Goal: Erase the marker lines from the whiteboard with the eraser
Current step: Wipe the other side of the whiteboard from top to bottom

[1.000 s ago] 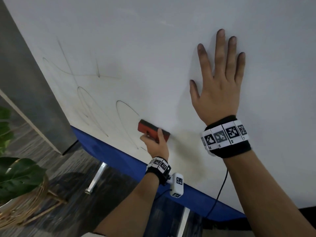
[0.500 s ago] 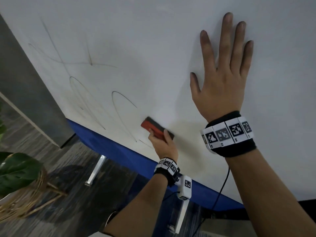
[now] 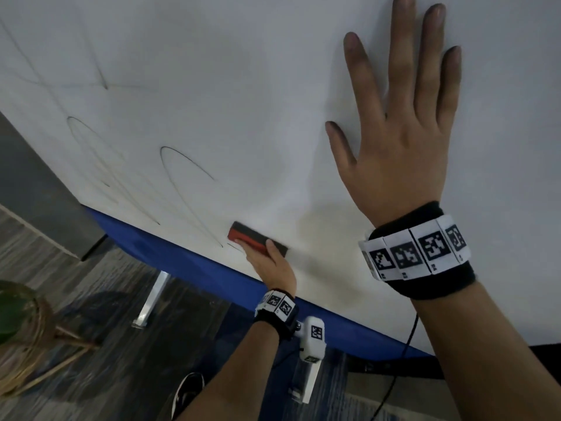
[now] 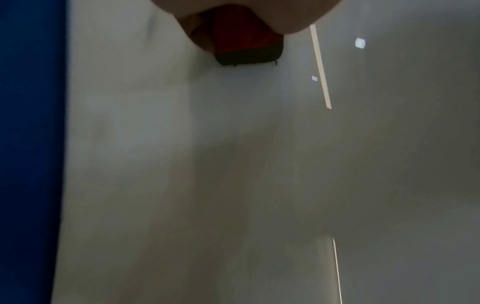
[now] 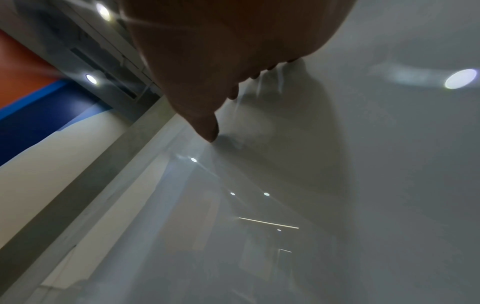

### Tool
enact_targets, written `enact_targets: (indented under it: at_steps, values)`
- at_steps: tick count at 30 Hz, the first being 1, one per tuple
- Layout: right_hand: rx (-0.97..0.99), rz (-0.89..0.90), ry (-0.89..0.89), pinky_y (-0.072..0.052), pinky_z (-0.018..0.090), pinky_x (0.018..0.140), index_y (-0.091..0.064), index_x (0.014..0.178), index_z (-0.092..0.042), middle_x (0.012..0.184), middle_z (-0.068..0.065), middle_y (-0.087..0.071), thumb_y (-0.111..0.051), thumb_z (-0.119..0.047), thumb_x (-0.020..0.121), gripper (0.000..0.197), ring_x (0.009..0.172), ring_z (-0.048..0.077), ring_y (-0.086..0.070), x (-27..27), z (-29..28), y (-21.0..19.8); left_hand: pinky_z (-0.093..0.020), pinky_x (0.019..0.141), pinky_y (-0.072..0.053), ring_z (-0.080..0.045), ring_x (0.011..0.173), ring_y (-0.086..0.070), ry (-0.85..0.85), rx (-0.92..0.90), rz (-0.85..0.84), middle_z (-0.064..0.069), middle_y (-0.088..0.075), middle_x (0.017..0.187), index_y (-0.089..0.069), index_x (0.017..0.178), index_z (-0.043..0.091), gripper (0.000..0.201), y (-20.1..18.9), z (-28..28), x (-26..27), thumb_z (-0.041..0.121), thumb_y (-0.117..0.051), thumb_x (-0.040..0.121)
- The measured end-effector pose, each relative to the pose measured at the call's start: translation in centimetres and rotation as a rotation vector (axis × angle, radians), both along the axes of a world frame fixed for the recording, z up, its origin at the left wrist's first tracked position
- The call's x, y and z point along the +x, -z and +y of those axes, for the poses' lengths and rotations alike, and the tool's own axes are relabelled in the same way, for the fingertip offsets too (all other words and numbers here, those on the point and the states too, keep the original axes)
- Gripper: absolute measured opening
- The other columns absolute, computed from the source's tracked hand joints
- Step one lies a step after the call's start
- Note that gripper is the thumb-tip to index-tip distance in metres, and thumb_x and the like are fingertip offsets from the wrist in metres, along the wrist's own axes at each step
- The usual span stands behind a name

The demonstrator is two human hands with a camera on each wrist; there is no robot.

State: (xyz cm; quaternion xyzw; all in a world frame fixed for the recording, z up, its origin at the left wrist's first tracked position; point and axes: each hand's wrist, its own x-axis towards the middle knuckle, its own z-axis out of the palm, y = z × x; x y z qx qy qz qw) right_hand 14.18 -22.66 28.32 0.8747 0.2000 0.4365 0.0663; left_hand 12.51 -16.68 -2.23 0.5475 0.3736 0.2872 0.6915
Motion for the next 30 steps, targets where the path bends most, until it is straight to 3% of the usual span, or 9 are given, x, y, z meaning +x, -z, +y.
enact_targets:
  at_steps: [5,8,11,14,16,19,22,26,30]
  values:
    - [-0.004,-0.033,-0.013,-0.017,0.052,0.124,-0.034,0.159,-0.021,0.163,0.022,-0.031,-0.065,-0.057,0.092,0.083,0.15,0.045,-0.028,0.2,-0.9,1.0,-0.036,0.12,-0.026,-0.042,0.148,-0.031,-0.097,-0.41,0.377,-0.028,-0.019,0.164,-0.001,0.162,0.002,0.066,5.3,1.8,1.0,0.023,-0.038,0.111]
    - [0.006,-0.052,-0.023,-0.019,0.051,0.124,-0.036,0.159,-0.023,0.161,0.022,-0.034,-0.065,-0.062,0.09,0.084,0.149,0.044,-0.032,0.4,-1.2,1.5,-0.031,0.116,-0.031,-0.039,0.143,-0.04,-0.033,-0.345,0.331,-0.024,-0.029,0.16,0.002,0.162,0.005,0.067,4.4,1.3,0.6,0.019,-0.04,0.111]
    - [0.024,-0.066,-0.029,-0.019,0.051,0.124,-0.036,0.159,-0.024,0.161,0.021,-0.034,-0.064,-0.066,0.089,0.086,0.149,0.043,-0.032,0.6,-1.3,1.8,0.001,0.095,-0.037,-0.005,0.123,-0.051,0.046,-0.103,0.05,0.006,-0.035,0.145,0.0,0.163,0.014,0.07,1.1,-0.2,-0.8,0.014,-0.045,0.109]
    - [0.036,-0.055,-0.051,-0.016,0.049,0.125,-0.035,0.159,-0.025,0.162,0.02,-0.033,-0.064,-0.067,0.089,0.086,0.15,0.042,-0.03,0.6,-1.4,1.9,0.001,0.097,-0.04,0.023,0.121,-0.043,0.044,0.011,-0.098,0.019,-0.031,0.147,-0.004,0.162,0.02,0.07,-0.8,0.1,-0.5,0.014,-0.048,0.108]
    - [0.032,-0.05,-0.063,-0.015,0.048,0.125,-0.035,0.159,-0.025,0.163,0.019,-0.032,-0.066,-0.066,0.089,0.086,0.15,0.04,-0.029,0.5,-1.5,1.9,-0.019,0.114,-0.038,-0.003,0.138,-0.044,-0.064,-0.11,-0.011,0.0,-0.029,0.161,-0.007,0.163,0.017,0.065,1.6,2.1,0.5,0.018,-0.045,0.109]
    - [0.005,-0.059,-0.057,-0.015,0.047,0.126,-0.033,0.16,-0.026,0.164,0.017,-0.031,-0.064,-0.067,0.089,0.087,0.152,0.037,-0.028,0.6,-1.8,1.9,-0.04,0.106,-0.046,-0.036,0.14,-0.047,-0.022,-0.52,0.277,-0.019,-0.039,0.158,-0.021,0.16,0.005,0.056,6.5,5.5,2.0,0.024,-0.037,0.11]
    - [-0.007,-0.062,-0.052,-0.014,0.046,0.126,-0.031,0.16,-0.026,0.165,0.016,-0.03,-0.062,-0.067,0.091,0.086,0.152,0.037,-0.027,0.5,-1.8,2.1,-0.043,0.101,-0.051,-0.037,0.135,-0.054,-0.009,-0.609,0.327,-0.014,-0.048,0.152,-0.023,0.161,0.016,0.066,7.9,6.5,3.0,0.037,-0.043,0.102]
    - [0.028,-0.07,-0.046,-0.012,0.047,0.126,-0.032,0.16,-0.026,0.164,0.018,-0.03,-0.061,-0.065,0.093,0.082,0.151,0.039,-0.026,0.5,-1.6,2.7,-0.041,0.115,-0.041,-0.036,0.134,-0.049,0.007,-0.175,0.101,-0.021,-0.037,0.156,0.0,0.163,0.016,0.07,1.1,1.4,0.7,0.018,-0.044,0.109]
    - [0.059,-0.072,-0.047,-0.014,0.051,0.125,-0.034,0.159,-0.024,0.163,0.022,-0.031,-0.059,-0.064,0.096,0.08,0.15,0.042,-0.027,0.7,-1.4,3.1,-0.041,0.121,-0.037,-0.026,0.14,-0.043,0.112,-0.125,-0.002,-0.011,-0.027,0.163,0.002,0.163,0.019,0.073,1.2,0.6,-0.5,0.017,-0.046,0.108]
